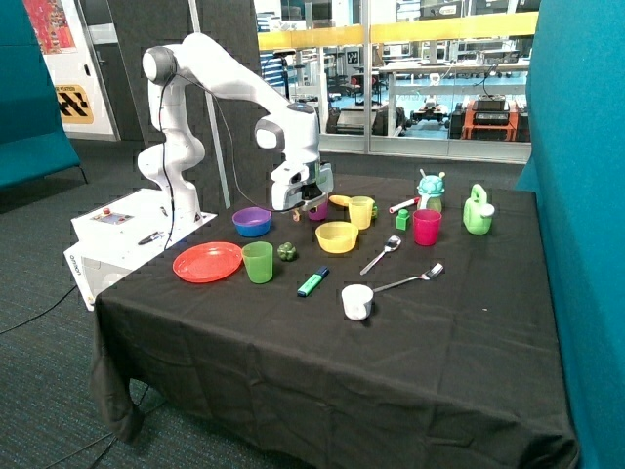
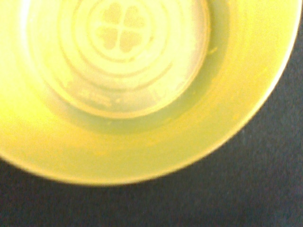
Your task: Stack the bowls
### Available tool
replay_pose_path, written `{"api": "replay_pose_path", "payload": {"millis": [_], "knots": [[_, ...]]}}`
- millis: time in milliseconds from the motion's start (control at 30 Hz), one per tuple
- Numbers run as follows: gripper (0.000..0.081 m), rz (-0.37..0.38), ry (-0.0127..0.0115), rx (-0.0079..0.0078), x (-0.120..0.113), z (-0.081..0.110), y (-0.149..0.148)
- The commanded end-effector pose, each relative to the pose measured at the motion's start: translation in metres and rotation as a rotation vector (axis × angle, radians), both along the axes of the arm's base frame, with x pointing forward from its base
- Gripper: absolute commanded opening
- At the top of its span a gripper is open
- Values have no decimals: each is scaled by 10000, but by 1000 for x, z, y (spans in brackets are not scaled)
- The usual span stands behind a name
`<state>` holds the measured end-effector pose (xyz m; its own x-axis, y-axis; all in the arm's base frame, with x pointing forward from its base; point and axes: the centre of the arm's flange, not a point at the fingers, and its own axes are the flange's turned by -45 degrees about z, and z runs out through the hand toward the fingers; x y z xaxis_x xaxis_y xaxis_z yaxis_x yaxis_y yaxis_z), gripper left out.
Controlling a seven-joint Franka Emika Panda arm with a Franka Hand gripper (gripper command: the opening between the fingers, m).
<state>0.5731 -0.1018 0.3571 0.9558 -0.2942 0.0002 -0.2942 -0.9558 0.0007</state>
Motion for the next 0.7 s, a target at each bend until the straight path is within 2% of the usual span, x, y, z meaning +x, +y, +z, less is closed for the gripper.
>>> {"api": "replay_pose_path", "payload": {"millis": [0,433,667], "knots": [[490,-186,-1,8,10,-4,-10],[486,-393,-1,8,17,-19,-19],[488,-379,-1,8,26,-21,-22]]}}
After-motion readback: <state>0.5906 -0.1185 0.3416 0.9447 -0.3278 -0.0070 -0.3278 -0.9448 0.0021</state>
